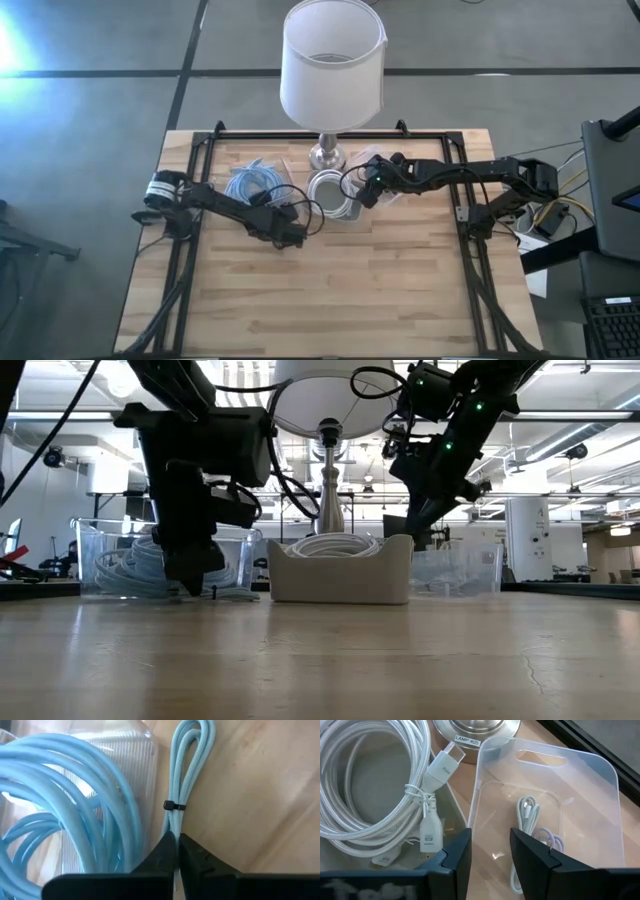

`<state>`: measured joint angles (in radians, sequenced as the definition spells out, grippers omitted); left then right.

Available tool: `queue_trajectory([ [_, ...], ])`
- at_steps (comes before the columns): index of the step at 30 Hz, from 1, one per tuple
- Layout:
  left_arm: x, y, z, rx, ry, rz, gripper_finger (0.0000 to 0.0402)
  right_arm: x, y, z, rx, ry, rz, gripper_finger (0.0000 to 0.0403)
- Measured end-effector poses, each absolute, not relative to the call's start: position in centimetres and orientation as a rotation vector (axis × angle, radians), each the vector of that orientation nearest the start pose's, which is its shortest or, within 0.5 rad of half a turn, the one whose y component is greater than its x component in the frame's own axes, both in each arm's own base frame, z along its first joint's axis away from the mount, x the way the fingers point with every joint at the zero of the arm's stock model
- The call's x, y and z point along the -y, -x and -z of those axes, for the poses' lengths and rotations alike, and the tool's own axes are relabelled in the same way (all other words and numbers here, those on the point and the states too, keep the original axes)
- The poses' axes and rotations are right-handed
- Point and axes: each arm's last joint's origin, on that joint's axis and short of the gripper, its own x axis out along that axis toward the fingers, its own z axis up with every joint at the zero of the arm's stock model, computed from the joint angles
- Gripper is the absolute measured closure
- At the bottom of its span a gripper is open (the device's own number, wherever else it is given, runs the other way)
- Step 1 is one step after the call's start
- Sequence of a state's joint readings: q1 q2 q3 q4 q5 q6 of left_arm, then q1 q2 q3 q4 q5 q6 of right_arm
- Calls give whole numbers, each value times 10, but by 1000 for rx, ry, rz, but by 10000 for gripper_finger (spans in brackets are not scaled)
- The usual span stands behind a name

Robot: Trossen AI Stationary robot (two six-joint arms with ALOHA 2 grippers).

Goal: Pick & Place USB Port
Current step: Put the blue USB cable into the right transparent bin

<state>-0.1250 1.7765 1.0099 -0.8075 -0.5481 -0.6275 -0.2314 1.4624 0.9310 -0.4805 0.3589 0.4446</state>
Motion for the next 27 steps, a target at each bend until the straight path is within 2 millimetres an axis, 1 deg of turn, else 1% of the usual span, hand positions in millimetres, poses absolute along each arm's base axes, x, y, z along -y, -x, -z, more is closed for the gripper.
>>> queue_trajectory([
  [4,25,-288,-154,-1289,-23,-724,387,75,-273,-213,-884,-328,755,271],
  [8,29,-282,-172,-1245,-13,-703,389,75,-274,-213,-887,-322,750,274],
  [12,35,-274,-193,-1179,3,-665,388,69,-275,-215,-917,-232,684,280],
  [14,36,-270,-203,-1149,7,-647,387,64,-278,-221,-904,-204,643,282],
  [19,35,-262,-222,-1087,16,-618,387,42,-288,-241,-843,-117,528,279],
  [21,34,-259,-228,-1069,16,-605,387,31,-295,-249,-787,-59,461,277],
  [24,34,-256,-235,-1042,21,-587,387,11,-304,-256,-705,79,314,274],
  [27,34,-253,-241,-1029,19,-553,387,-7,-309,-256,-658,243,140,273],
])
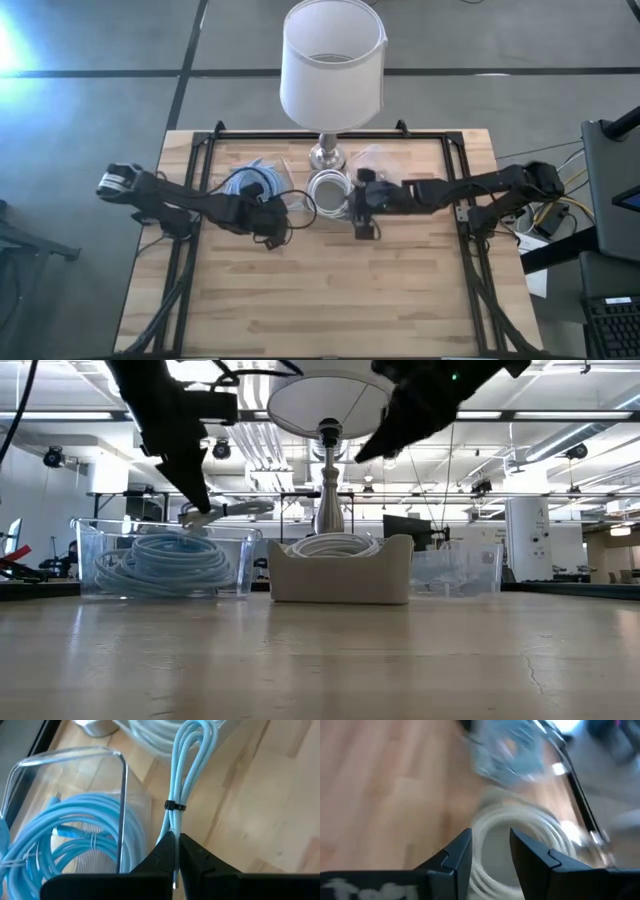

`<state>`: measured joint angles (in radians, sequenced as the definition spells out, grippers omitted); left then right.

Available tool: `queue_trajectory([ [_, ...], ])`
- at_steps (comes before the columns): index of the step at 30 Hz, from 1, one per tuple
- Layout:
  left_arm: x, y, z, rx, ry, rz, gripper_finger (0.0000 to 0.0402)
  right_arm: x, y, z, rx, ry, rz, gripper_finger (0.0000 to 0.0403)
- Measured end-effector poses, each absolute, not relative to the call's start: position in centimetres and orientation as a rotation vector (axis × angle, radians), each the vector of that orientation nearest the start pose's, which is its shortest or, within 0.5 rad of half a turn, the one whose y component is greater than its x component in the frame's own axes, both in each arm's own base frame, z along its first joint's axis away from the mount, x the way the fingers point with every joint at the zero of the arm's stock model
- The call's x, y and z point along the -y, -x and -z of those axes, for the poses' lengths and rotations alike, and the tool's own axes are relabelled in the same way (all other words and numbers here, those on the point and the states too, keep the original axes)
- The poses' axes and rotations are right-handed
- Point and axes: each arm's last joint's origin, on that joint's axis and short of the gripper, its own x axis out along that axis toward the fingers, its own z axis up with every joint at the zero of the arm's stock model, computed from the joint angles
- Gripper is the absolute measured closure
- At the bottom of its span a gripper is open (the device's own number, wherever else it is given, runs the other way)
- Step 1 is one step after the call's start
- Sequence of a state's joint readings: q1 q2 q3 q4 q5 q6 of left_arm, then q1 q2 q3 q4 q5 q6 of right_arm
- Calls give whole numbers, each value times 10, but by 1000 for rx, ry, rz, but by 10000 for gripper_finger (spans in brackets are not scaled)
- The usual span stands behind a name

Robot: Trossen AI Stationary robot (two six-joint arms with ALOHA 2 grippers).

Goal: Pick & Place USB Port
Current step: Put the blue USB cable into the right transparent bin

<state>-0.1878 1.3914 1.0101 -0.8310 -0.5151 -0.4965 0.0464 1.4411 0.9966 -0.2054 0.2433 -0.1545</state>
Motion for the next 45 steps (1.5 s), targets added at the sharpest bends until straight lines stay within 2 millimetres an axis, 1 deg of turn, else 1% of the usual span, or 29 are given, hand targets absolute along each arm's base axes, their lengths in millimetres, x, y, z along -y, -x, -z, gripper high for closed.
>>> queue_trajectory([
  [1,34,-253,-242,-1020,19,-543,387,-13,-310,-256,-641,278,98,274],
  [4,35,-257,-246,-990,18,-476,386,-22,-315,-255,-594,336,55,278],
  [7,39,-265,-249,-943,17,-346,387,-27,-321,-253,-562,379,38,282],
  [10,44,-275,-254,-867,26,-201,388,-28,-325,-246,-573,422,19,282],
  [13,47,-282,-258,-799,19,-136,387,-29,-330,-239,-582,428,-13,279],
  [17,46,-285,-260,-769,12,-131,387,-31,-334,-230,-598,417,-62,278],
  [23,45,-285,-260,-766,14,-133,386,-34,-339,-227,-584,418,-67,286],
  [27,45,-285,-260,-766,15,-135,387,-35,-341,-230,-544,437,-69,285],
  [34,44,-285,-261,-766,16,-139,386,-41,-341,-231,-524,443,-85,278],
  [40,44,-285,-261,-764,30,-148,385,-49,-341,-232,-504,459,-106,284],
  [45,43,-286,-262,-748,42,-159,386,-52,-344,-239,-432,474,-104,287],
])
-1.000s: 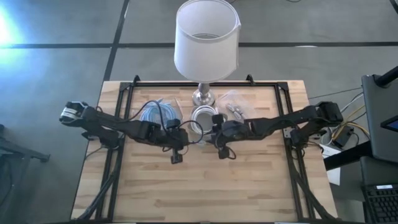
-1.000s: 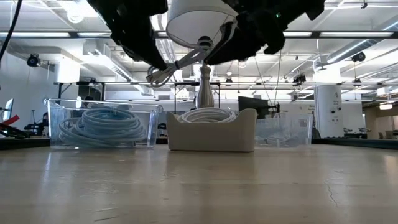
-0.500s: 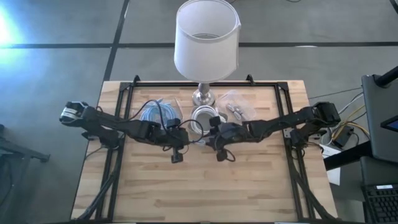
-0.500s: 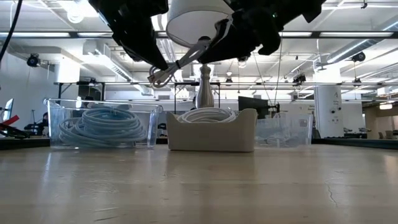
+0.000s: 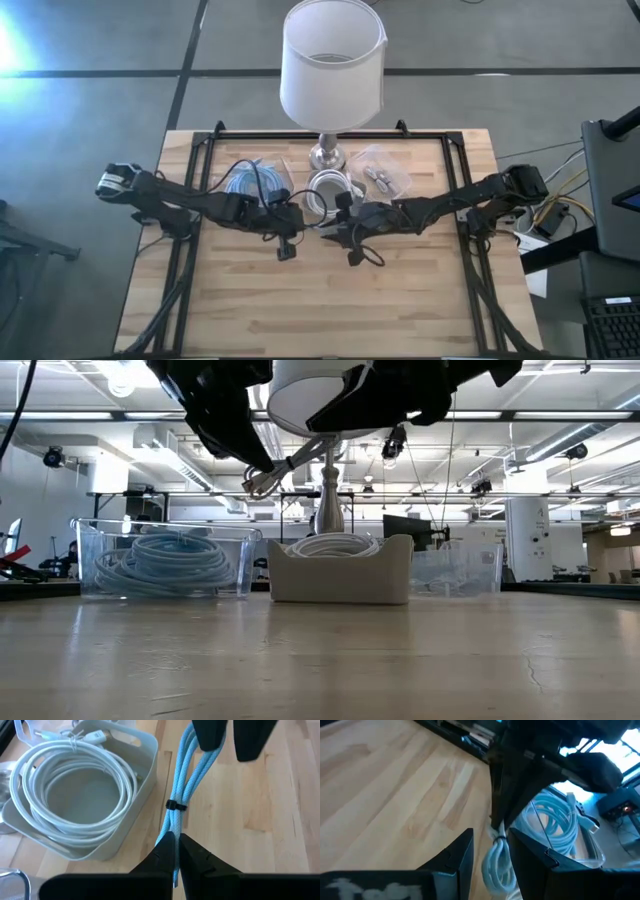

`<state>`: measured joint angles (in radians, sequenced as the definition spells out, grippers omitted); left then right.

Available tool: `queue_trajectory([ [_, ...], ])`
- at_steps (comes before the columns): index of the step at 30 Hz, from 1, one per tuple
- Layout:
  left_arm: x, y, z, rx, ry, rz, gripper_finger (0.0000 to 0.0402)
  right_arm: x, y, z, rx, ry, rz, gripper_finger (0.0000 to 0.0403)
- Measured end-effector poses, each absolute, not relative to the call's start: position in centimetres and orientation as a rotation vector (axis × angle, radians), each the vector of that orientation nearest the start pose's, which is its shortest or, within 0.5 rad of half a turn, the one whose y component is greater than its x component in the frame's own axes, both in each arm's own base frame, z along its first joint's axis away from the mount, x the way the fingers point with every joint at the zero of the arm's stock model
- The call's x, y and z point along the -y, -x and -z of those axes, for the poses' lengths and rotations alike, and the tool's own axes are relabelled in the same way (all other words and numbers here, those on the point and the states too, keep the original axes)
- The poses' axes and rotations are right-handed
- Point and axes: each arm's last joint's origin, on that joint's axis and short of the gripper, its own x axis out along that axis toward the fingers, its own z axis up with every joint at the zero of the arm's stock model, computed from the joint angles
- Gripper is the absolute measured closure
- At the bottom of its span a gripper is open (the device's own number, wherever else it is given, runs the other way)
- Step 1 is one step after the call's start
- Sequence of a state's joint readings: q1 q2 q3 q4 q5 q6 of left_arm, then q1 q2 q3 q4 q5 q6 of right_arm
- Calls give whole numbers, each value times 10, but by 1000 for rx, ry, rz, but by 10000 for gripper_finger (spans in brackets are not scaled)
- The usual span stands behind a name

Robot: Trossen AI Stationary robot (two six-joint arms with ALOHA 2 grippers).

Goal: Pick & Place USB Port
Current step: Put the blue USB cable into the right transparent bin

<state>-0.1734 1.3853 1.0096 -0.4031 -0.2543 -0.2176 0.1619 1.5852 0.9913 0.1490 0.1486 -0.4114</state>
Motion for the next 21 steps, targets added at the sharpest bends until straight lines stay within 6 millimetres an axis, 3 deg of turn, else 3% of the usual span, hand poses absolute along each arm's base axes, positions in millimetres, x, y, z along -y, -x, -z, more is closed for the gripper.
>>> queue_trajectory([
  [21,47,-290,-265,-709,69,-64,384,-49,-342,-235,-482,479,-47,296],
])
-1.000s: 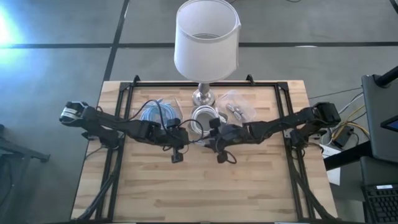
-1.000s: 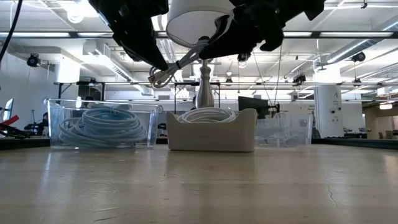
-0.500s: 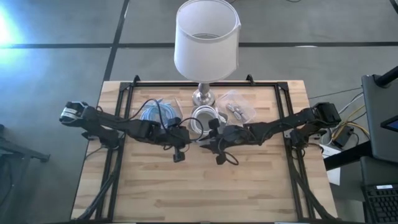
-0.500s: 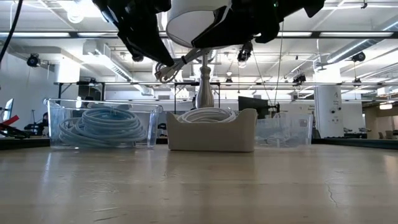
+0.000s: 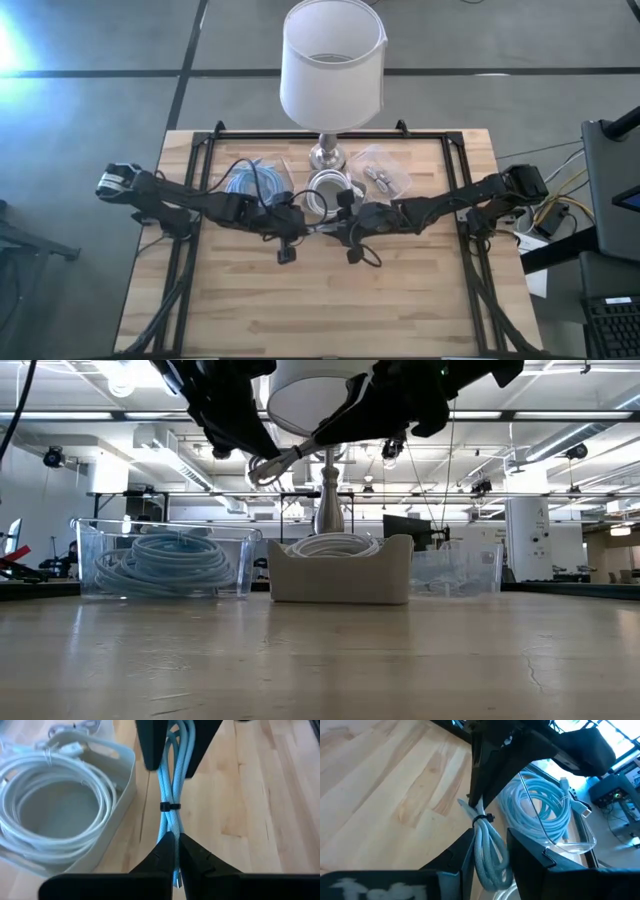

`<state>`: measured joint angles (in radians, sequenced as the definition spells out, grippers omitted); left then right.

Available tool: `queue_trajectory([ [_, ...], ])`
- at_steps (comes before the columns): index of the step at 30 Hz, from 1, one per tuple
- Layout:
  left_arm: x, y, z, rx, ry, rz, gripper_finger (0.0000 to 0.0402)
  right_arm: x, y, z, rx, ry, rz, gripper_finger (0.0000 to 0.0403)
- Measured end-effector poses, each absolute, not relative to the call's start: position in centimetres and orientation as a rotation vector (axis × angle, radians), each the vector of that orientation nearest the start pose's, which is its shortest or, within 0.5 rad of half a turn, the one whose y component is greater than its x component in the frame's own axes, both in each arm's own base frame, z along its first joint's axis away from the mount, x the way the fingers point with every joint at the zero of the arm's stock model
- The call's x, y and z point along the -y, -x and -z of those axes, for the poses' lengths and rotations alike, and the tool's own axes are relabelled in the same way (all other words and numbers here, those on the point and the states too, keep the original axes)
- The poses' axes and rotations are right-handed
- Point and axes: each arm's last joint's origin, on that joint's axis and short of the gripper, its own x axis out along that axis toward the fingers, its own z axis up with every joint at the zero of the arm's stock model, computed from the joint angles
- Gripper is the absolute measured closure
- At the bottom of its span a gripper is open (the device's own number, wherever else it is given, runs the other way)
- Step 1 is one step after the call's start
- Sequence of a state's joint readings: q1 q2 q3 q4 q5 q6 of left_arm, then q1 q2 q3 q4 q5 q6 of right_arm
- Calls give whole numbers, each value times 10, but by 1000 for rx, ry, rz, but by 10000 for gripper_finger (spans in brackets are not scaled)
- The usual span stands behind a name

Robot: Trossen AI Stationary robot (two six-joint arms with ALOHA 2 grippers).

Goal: Pick & Place USB Port
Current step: Put the blue USB cable into the right transparent bin

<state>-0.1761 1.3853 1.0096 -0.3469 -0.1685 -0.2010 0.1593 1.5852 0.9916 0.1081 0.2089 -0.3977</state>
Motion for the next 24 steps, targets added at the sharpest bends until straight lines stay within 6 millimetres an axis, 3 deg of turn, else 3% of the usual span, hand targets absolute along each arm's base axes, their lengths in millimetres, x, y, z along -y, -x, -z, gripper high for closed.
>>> queue_trajectory([
  [13,45,-291,-267,-679,20,-103,381,-49,-342,-234,-493,475,-47,379],
  [24,43,-294,-262,-688,-34,-186,344,-48,-338,-228,-559,393,-34,381],
])
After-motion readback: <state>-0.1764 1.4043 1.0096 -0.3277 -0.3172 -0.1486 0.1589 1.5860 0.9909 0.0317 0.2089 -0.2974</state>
